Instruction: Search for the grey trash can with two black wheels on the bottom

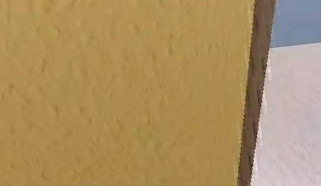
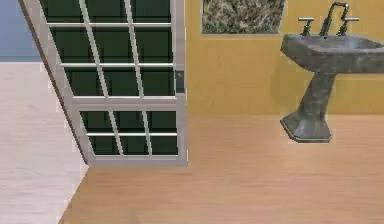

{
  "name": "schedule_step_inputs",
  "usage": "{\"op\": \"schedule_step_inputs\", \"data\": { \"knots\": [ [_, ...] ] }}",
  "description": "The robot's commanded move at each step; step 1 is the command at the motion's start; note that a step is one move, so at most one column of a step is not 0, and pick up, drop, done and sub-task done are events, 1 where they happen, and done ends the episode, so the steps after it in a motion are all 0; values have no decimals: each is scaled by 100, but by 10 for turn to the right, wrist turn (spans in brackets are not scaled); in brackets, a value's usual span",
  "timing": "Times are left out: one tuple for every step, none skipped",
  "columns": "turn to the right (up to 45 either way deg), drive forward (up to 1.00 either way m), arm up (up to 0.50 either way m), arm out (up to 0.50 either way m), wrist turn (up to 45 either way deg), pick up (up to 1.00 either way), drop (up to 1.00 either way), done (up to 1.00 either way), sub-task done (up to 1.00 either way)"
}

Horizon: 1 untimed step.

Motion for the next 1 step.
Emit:
{"op": "schedule_step_inputs", "data": {
  "knots": [
    [450, 0, 0, 0, 0, 0, 0, 0, 0]
  ]
}}
